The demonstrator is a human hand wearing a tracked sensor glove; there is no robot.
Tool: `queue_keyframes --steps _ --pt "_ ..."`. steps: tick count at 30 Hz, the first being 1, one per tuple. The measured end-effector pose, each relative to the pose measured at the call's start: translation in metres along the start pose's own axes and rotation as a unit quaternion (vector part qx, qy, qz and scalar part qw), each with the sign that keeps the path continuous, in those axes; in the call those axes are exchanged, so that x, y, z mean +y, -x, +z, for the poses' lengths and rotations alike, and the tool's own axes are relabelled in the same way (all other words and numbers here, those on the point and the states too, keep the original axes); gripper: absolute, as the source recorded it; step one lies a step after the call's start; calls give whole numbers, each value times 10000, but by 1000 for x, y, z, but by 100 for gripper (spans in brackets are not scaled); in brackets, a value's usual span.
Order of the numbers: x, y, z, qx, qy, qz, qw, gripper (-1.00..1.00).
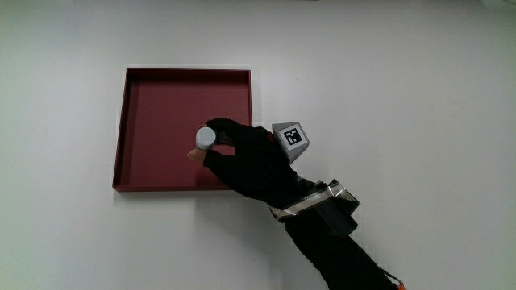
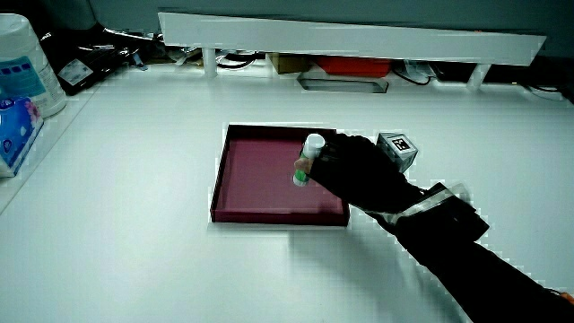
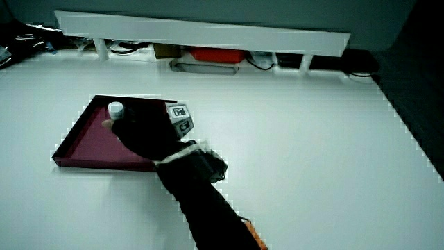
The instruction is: Place glue stick
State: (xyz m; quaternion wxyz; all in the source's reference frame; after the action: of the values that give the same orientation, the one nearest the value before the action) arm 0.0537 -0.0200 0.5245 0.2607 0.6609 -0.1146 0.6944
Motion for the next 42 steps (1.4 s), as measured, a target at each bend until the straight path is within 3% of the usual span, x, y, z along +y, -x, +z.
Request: queue_keyframes --steps 4,10,12,15,21,26,30,36,42 --pt "1 -15 1 -140 -25 -219 9997 0" --pt "2 -31 4 -57 -105 -520 9986 0" --pt "3 -33 4 -196 -105 -624 9978 0" --pt "3 -33 4 -253 -101 -631 9976 0" --pt "4 -26 -3 -635 -9 -751 9952 0" --pt "7 -26 -4 -715 34 -767 9945 0" --pt "5 -23 -6 -709 28 -869 9937 0" --pt "5 -28 -4 -446 3 -761 9961 -10" --pt "4 -31 -1 -329 -78 -847 9958 -21"
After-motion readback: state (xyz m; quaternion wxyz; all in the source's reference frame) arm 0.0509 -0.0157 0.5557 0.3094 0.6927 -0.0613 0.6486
